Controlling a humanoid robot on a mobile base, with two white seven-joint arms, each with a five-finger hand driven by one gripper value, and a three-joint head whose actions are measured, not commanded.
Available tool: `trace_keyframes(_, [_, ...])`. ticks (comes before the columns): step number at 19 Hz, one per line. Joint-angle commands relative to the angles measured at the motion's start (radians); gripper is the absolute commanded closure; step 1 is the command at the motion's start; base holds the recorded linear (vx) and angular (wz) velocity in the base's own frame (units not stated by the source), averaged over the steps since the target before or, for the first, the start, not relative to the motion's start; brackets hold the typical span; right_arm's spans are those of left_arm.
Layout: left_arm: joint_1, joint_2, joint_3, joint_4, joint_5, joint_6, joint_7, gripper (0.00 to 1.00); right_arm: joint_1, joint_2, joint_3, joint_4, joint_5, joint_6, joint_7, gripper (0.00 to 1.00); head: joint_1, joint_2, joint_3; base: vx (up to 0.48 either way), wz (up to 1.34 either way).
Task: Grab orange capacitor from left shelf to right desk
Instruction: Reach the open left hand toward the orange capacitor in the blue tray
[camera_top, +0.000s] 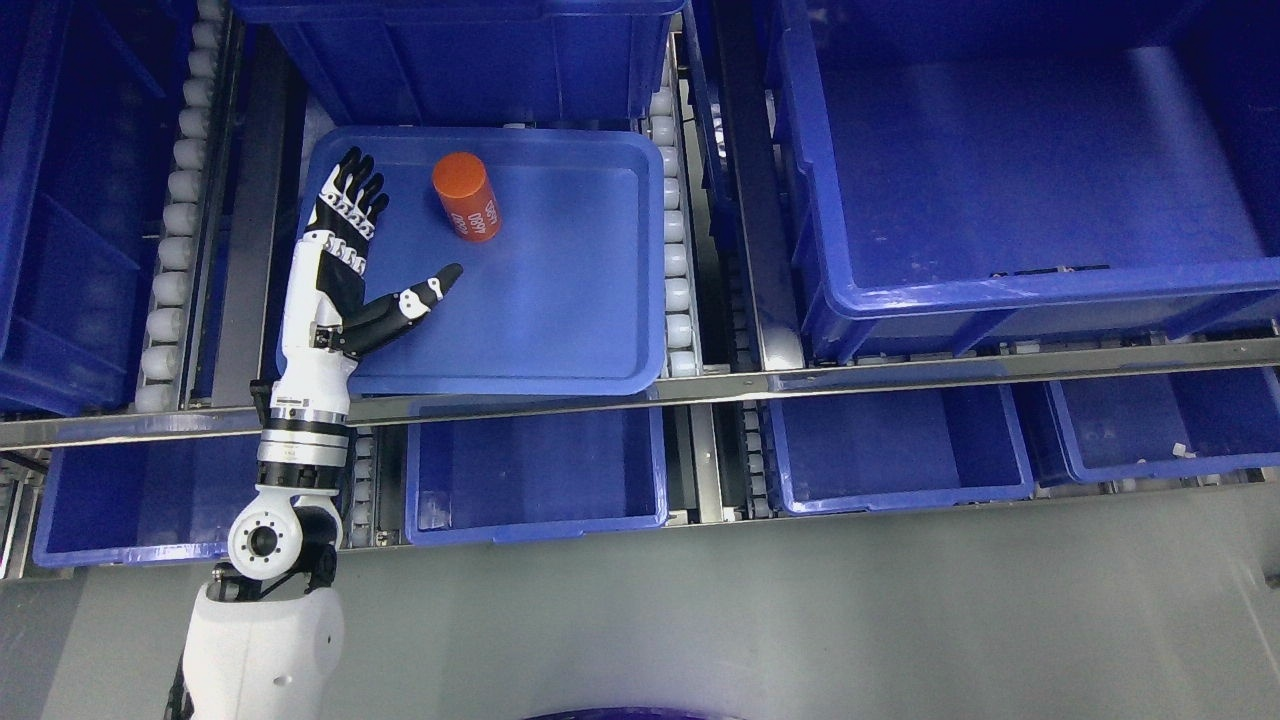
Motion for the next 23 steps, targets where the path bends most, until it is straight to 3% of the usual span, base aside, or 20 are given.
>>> trace_keyframes(1, [0.010, 0.017, -0.053, -0.008, 0.000, 0.001, 0.000, 0.00, -0.001, -0.017, -0.011, -0.034, 0.005, -0.001, 0.001, 0.00, 0.0000, 0.000, 0.000, 0.080, -0.04])
trace_keyframes(4, [0.006, 0.017, -0.053, -0.008, 0.000, 0.027, -0.002, 0.00, -0.001, -0.017, -0.011, -0.034, 0.005, -0.001, 0.001, 0.00, 0.0000, 0.000, 0.000, 0.026, 0.00])
trace_keyframes(8, [-0.063, 0.017, -0.046, -0.002, -0.003, 0.187, -0.002, 0.00, -0.001, -0.017, -0.011, -0.034, 0.005, -0.001, 0.001, 0.00, 0.0000, 0.000, 0.000, 0.003, 0.00])
trace_keyframes(17, [-0.204, 0.017, -0.053, 0.059, -0.047, 0.326, -0.019, 0.00, -0.001, -0.017, -0.011, -0.034, 0.005, -0.001, 0.001, 0.00, 0.0000, 0.000, 0.000, 0.000, 0.00])
trace_keyframes(20, [-0.206, 0.017, -0.053, 0.082, -0.054, 0.329, -0.042, 0.04, -0.001, -0.017, -0.011, -0.034, 0.005, -0.001, 0.001, 0.00, 0.0000, 0.000, 0.000, 0.000, 0.00])
trace_keyframes(23, [-0.201, 0.017, -0.050, 0.090, -0.054, 0.327, -0.068, 0.14, -0.001, -0.017, -0.011, -0.034, 0.005, -0.001, 0.001, 0.00, 0.0000, 0.000, 0.000, 0.000, 0.00])
